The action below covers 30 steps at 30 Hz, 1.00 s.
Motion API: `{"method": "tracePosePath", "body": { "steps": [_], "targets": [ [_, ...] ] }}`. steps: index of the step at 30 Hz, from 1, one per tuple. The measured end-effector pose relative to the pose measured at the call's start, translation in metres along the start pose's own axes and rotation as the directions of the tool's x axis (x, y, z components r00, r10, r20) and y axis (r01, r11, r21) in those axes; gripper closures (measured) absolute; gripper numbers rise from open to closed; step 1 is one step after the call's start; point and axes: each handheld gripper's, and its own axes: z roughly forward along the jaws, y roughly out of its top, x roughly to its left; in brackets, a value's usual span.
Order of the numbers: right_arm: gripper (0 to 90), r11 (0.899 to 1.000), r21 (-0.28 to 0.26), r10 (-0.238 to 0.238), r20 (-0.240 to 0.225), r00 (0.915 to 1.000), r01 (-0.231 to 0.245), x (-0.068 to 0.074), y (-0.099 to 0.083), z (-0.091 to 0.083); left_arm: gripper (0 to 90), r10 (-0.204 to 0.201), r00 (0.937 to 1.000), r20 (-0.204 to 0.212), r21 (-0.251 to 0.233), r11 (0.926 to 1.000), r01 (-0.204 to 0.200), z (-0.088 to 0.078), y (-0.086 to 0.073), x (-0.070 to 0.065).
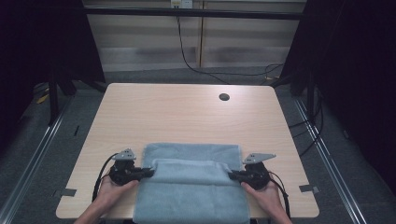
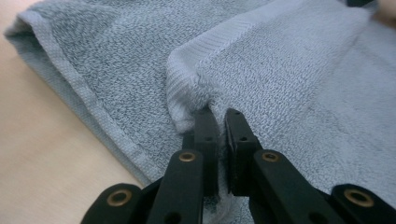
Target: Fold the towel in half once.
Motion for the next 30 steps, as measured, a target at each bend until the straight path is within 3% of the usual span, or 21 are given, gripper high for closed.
{"method": "tracePosePath", "body": {
  "steps": [6, 11, 15, 21, 30],
  "targets": [
    [87.0, 1.0, 0.004, -0.003, 0.033, 0.9994, 0.003, -0.014, 0.021, 0.017, 85.3, -0.036, 0.9983, -0.046, -0.014, 0.9993, 0.035, 0.009, 0.016, 0.023],
    [86.9, 1.0, 0.019, -0.023, 0.099, 0.9948, 0.021, -0.027, 0.041, 0.031, 85.4, -0.065, 0.9955, -0.069, -0.027, 0.9976, 0.063, 0.018, 0.031, 0.046],
    [86.9, 1.0, 0.003, 0.023, 0.092, 0.9955, -0.024, -0.042, 0.052, 0.04, 85.4, -0.088, 0.9929, -0.08, -0.035, 0.9958, 0.085, 0.022, 0.039, 0.057],
    [87.0, 0.999, -0.007, 0.045, 0.104, 0.9936, -0.044, -0.055, 0.068, 0.054, 85.4, -0.094, 0.9872, -0.129, -0.03, 0.9954, 0.091, 0.025, 0.05, 0.072],
    [87.0, 0.997, -0.024, 0.072, 0.113, 0.991, -0.07, -0.075, 0.093, 0.076, 85.4, -0.15, 0.978, -0.145, -0.069, 0.9875, 0.142, 0.029, 0.058, 0.094]
  ]
}}
